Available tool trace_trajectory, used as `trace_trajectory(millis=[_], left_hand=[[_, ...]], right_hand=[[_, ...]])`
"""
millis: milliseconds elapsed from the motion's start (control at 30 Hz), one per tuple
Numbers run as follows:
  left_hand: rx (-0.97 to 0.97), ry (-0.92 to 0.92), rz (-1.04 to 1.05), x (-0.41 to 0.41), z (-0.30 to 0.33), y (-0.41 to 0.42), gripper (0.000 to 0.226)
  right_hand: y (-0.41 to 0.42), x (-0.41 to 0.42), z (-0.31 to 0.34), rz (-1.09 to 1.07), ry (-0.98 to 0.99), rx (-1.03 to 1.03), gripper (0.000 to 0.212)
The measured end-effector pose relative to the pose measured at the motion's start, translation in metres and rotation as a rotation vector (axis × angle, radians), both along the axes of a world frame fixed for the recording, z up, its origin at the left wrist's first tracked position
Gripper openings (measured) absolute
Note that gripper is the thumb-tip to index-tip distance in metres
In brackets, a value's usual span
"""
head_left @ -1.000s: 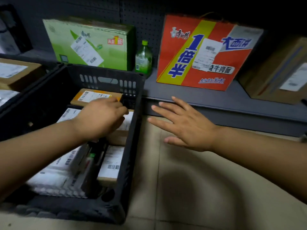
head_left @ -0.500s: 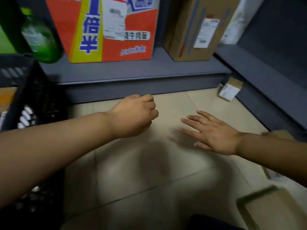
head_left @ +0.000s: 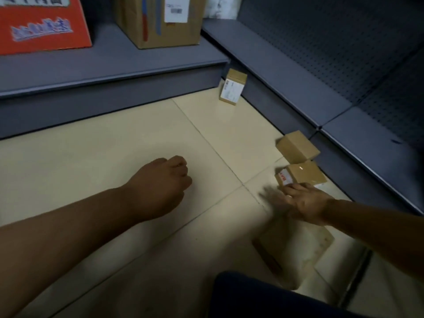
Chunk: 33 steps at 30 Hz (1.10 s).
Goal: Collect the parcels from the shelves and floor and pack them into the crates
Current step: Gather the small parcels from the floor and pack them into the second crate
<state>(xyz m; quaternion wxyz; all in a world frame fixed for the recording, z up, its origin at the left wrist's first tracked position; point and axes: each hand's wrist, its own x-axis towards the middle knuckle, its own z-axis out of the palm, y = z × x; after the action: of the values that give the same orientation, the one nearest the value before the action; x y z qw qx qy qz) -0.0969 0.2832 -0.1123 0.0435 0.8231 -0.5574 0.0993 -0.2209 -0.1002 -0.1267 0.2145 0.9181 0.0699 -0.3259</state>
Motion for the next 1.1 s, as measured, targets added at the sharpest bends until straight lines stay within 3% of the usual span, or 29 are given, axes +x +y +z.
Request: trace_trajectory(millis=[167, 300, 400, 733, 1100], left_hand=[[0.020, 0.039, -0.052, 0.003, -0.012, -0.033, 0.015], [0.006, 0.036, -0.058, 0.010, -0.017, -0.062, 0.017], [0.000, 0.045, -0.060, 0.014, -0.020, -0.079, 0.018], [0.042, 0.080, -0.068, 0.015, -0.025, -0.098, 0.018], [0.111, 0.058, -0.005, 0.016, -0.017, -0.073, 0.021]], right_hand=[[-0.043, 0.016, 0.000, -0.411, -0.317, 0.090, 0.069], [-0.076, 0.030, -0.011, -0.525, -0.322, 0.092, 0.078], [-0.096, 0.041, -0.017, -0.454, -0.252, 0.021, 0.090], [-0.101, 0.068, -0.031, -0.272, -0.215, 0.028, 0.096], [0.010, 0.115, -0.026, 0.101, -0.316, 0.221, 0.089]])
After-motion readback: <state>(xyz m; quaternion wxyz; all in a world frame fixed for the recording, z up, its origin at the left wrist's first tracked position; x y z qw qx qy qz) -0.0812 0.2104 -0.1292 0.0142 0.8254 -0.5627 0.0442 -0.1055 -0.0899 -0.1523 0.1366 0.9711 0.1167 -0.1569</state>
